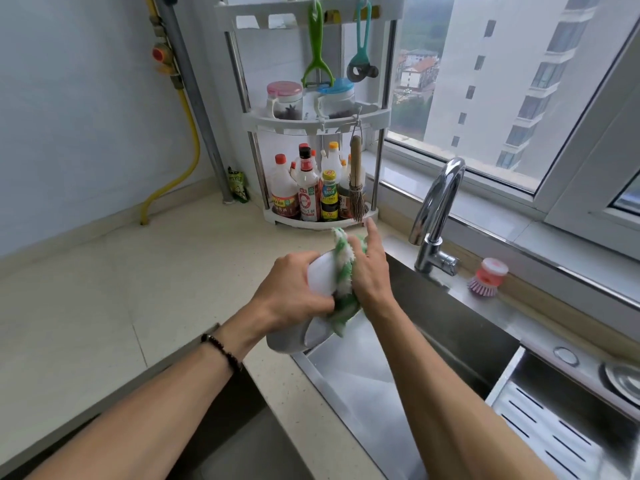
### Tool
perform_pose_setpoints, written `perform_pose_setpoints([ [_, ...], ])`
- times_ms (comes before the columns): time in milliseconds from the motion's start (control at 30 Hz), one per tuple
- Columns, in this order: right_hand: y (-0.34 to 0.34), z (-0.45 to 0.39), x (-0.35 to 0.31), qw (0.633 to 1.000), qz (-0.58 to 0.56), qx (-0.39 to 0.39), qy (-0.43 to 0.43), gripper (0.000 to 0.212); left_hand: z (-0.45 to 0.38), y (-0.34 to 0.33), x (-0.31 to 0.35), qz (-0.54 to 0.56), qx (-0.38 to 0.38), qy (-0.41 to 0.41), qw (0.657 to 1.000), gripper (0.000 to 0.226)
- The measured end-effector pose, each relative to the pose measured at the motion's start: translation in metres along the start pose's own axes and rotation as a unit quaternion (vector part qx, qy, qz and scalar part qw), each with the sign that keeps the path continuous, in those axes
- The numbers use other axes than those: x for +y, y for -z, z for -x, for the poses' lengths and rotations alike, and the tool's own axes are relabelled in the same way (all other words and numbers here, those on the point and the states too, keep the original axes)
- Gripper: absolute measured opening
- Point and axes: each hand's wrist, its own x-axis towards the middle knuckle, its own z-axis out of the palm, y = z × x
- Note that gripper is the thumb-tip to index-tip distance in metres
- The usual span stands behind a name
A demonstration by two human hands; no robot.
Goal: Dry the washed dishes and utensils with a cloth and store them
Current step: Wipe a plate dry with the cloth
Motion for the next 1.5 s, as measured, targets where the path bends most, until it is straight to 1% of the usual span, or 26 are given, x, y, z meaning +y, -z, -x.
perform_pose_setpoints([
  [33,-0.003,0.003,0.000,1.000,0.007,-0.003,0.000,0.053,0.000,0.001,-0.002,0.013,0.000,0.008,1.000,0.040],
  [133,-0.023,0.031,0.004,0.993,0.060,-0.040,0.095,0.054,-0.002,0.006,0.000,0.036,0.009,0.015,0.999,0.026],
  [167,-0.025,0.035,0.010,0.993,0.055,-0.043,0.098,0.051,-0.002,0.008,0.001,0.030,-0.002,0.012,0.999,0.025],
  [300,-0.008,0.002,0.012,0.994,-0.100,0.036,-0.035,0.037,0.000,0.013,0.003,0.034,-0.013,0.010,0.999,0.038],
  [367,-0.016,0.000,0.004,0.997,-0.063,0.034,-0.012,0.033,0.000,0.013,0.005,0.049,0.007,0.012,0.999,0.039],
  [400,-0.024,0.004,0.003,0.999,-0.030,0.016,0.028,0.039,-0.002,0.013,0.006,0.044,0.012,0.008,0.999,0.040],
  [467,-0.032,0.016,0.003,0.999,0.009,-0.020,0.047,0.056,-0.005,0.017,0.008,0.010,-0.003,0.002,1.000,0.046],
  [533,-0.022,0.007,0.005,0.998,-0.062,-0.007,-0.004,0.057,-0.004,0.023,0.011,-0.003,-0.022,-0.016,1.000,0.044],
  [600,-0.008,-0.010,0.006,0.987,-0.130,0.033,-0.091,0.043,0.000,0.027,0.009,0.016,-0.023,-0.021,0.999,0.040],
  [633,-0.007,-0.010,0.004,0.987,-0.123,0.044,-0.096,0.041,0.002,0.027,0.009,0.026,-0.012,-0.017,0.999,0.040],
  [733,-0.025,0.009,0.003,0.999,-0.024,0.018,0.037,0.050,-0.004,0.026,0.007,0.029,0.011,-0.006,1.000,0.039],
  [767,-0.030,0.016,0.007,0.999,-0.003,-0.001,0.052,0.051,-0.005,0.028,0.008,0.018,0.005,-0.006,1.000,0.037],
  [800,-0.031,0.019,0.008,0.999,-0.007,-0.005,0.040,0.056,-0.004,0.030,0.009,0.009,-0.003,-0.011,1.000,0.036],
  [867,-0.022,0.007,0.004,0.987,-0.132,0.021,-0.092,0.066,-0.002,0.035,0.014,0.007,-0.025,-0.024,0.999,0.037],
  [933,-0.014,-0.010,0.009,0.938,-0.272,0.043,-0.212,0.051,0.000,0.043,0.020,0.015,-0.040,-0.028,0.999,0.039],
  [967,-0.014,-0.011,0.007,0.931,-0.281,0.056,-0.225,0.049,-0.001,0.046,0.023,0.020,-0.042,-0.031,0.998,0.042],
  [1000,-0.018,-0.010,0.002,0.944,-0.248,0.058,-0.208,0.053,-0.003,0.051,0.024,0.028,-0.040,-0.034,0.998,0.045],
  [1067,-0.026,-0.002,-0.004,0.977,-0.156,0.079,-0.123,0.059,-0.006,0.054,0.028,0.025,-0.053,-0.033,0.998,0.045],
  [1100,-0.027,0.001,-0.006,0.983,-0.138,0.087,-0.083,0.056,-0.006,0.054,0.029,0.004,-0.063,-0.038,0.997,0.043],
  [1167,-0.022,0.002,-0.003,0.979,-0.183,0.072,-0.051,0.049,-0.004,0.053,0.029,-0.044,-0.082,-0.055,0.994,0.041],
  [1233,-0.014,-0.004,0.007,0.962,-0.246,0.029,-0.117,0.048,-0.002,0.053,0.028,-0.032,-0.092,-0.069,0.993,0.044],
  [1300,-0.011,-0.012,0.020,0.934,-0.297,0.010,-0.197,0.040,0.001,0.055,0.024,0.051,-0.076,-0.061,0.994,0.049],
  [1367,-0.007,-0.015,0.021,0.941,-0.251,0.044,-0.224,0.024,0.002,0.060,0.012,0.119,-0.040,-0.029,0.992,0.052],
  [1400,-0.003,-0.016,0.016,0.951,-0.206,0.056,-0.222,0.028,0.002,0.062,0.005,0.125,-0.047,-0.008,0.991,0.055],
  [1433,0.002,-0.016,0.007,0.963,-0.166,0.056,-0.207,0.031,0.002,0.065,0.001,0.111,-0.063,0.012,0.992,0.061],
  [1500,0.013,-0.019,-0.008,0.991,-0.054,0.023,-0.117,0.035,0.002,0.068,-0.003,0.052,-0.081,0.043,0.994,0.072],
])
